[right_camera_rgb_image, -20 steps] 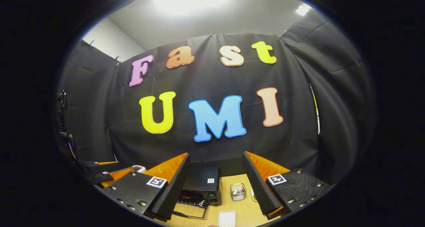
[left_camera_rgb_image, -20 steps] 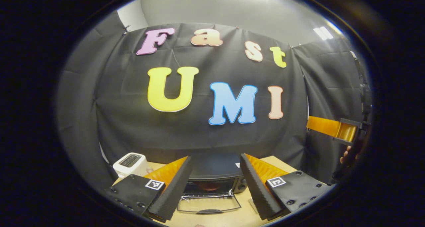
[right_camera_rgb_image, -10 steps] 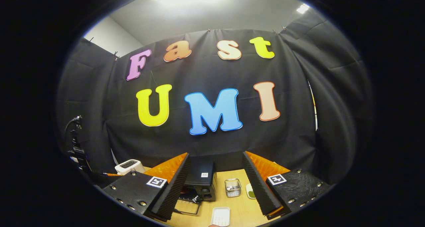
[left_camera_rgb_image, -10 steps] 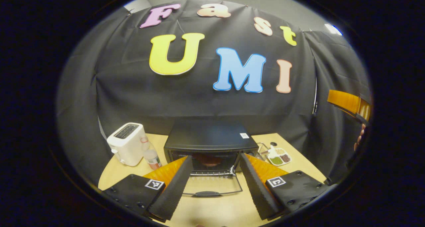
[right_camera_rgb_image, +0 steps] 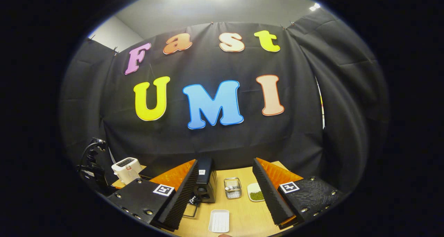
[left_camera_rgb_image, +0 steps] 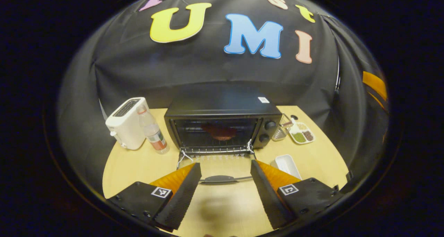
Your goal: Open the electric oven with the left hand, put the food in, and close the electric oven.
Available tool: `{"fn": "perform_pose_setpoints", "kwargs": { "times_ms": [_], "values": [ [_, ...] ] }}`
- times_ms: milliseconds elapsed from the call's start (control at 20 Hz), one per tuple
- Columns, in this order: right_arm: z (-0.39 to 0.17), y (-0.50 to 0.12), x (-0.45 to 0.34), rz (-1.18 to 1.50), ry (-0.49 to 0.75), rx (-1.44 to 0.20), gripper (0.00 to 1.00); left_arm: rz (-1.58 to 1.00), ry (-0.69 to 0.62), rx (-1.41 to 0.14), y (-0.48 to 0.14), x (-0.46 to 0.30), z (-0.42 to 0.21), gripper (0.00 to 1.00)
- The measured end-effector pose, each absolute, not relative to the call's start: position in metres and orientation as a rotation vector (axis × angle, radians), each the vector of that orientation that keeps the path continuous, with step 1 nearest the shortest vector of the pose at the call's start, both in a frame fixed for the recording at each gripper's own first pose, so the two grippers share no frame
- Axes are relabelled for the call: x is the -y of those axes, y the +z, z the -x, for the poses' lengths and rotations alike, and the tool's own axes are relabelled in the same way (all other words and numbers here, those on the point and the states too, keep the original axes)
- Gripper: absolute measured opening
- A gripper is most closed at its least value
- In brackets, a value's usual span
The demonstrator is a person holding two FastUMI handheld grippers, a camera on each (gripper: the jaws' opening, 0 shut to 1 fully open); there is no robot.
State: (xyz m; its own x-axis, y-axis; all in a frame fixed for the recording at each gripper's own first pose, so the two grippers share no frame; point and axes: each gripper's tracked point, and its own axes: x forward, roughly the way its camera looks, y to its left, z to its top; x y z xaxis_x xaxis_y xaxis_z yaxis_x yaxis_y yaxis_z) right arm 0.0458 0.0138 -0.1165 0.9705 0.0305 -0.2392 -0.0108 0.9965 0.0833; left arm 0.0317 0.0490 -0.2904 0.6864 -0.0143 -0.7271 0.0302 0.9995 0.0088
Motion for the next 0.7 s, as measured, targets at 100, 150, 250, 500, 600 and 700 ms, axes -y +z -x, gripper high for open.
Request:
{"fn": "perform_pose_setpoints", "kwargs": {
  "times_ms": [100, 150, 250, 500, 600, 700],
  "values": [
    [-0.044, -0.126, -0.006, -0.087, 0.009, -0.266, 0.95, -0.030, -0.015, -0.899, -0.311, -0.052, -0.022, 0.97],
    [-0.044, -0.128, -0.002, -0.088, 0.002, -0.272, 0.95, -0.034, -0.011, -0.937, -0.320, -0.053, -0.018, 1.00],
    [-0.045, -0.134, 0.003, -0.084, -0.009, -0.282, 0.95, -0.044, -0.005, -0.991, -0.335, -0.055, -0.014, 1.00],
    [-0.048, -0.146, 0.015, -0.078, -0.031, -0.305, 0.95, -0.023, 0.011, -1.120, -0.375, -0.068, -0.002, 1.00],
    [-0.050, -0.148, 0.018, -0.075, -0.038, -0.309, 0.96, -0.004, 0.013, -1.165, -0.390, -0.066, 0.002, 0.97],
    [-0.052, -0.150, 0.022, -0.074, -0.044, -0.314, 0.96, 0.007, 0.015, -1.215, -0.406, -0.067, 0.006, 0.97]
  ]
}}
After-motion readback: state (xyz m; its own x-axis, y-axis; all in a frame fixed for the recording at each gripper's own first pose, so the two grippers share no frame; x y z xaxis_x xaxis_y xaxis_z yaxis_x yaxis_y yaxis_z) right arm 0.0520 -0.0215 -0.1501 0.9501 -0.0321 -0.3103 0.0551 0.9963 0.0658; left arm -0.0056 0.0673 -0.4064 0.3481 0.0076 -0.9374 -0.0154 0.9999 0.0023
